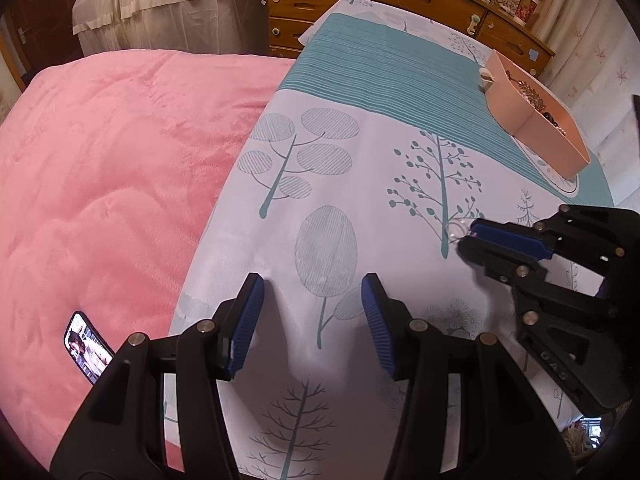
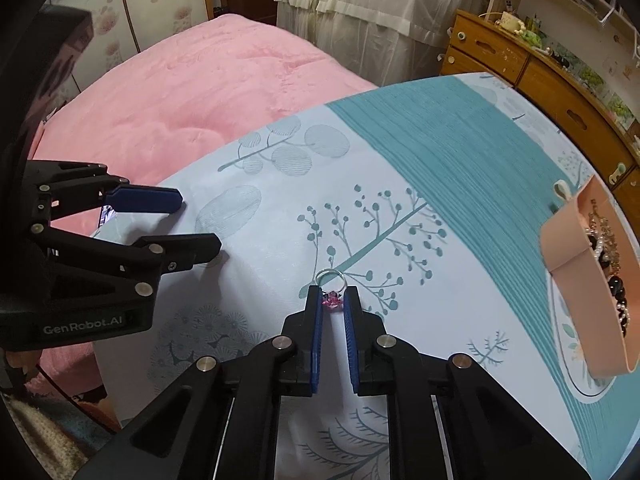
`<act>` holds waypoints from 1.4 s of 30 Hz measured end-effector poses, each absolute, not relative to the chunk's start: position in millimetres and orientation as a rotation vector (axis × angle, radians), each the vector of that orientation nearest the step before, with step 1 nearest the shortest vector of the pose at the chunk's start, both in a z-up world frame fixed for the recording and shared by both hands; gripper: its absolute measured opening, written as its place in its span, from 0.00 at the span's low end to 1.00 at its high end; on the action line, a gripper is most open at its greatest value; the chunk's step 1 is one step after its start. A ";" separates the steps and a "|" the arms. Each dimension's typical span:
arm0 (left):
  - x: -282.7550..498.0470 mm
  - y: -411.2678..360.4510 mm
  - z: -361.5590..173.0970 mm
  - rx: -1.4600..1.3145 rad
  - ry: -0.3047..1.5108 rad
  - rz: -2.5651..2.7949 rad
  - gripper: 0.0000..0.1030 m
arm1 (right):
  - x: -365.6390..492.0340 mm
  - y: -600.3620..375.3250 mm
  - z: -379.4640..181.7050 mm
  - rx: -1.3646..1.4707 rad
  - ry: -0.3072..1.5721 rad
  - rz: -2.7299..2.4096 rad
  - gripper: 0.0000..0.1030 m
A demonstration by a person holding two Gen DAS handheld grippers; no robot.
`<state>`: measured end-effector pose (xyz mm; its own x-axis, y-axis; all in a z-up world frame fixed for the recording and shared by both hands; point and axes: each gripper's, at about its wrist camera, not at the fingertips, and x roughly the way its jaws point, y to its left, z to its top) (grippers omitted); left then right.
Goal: Organize jewelry
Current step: 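Grasp the red-stone ring with the right tool, then carry the red-stone ring into the pink tray and open the right tool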
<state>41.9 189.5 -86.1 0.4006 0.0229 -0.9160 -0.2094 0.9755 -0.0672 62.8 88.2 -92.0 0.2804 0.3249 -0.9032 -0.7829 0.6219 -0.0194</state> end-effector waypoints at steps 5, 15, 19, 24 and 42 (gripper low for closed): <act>47.0 181.8 -81.9 -0.171 1.153 0.132 0.46 | 61.1 70.5 -63.8 -0.477 0.977 0.758 0.10; 85.2 126.0 -31.8 -0.082 1.038 0.037 0.46 | 79.2 -10.5 9.7 -0.325 0.837 0.567 0.10; 117.7 95.5 -6.1 -0.055 0.966 0.000 0.46 | 106.0 -59.3 26.5 -0.235 0.827 0.428 0.11; 171.6 60.1 10.2 -0.063 0.928 -0.023 0.46 | 145.4 -110.8 26.3 -0.144 0.860 0.297 0.11; 212.5 25.2 -24.4 -0.084 1.022 -0.043 0.46 | 209.9 -160.4 -38.4 0.125 0.994 0.223 0.12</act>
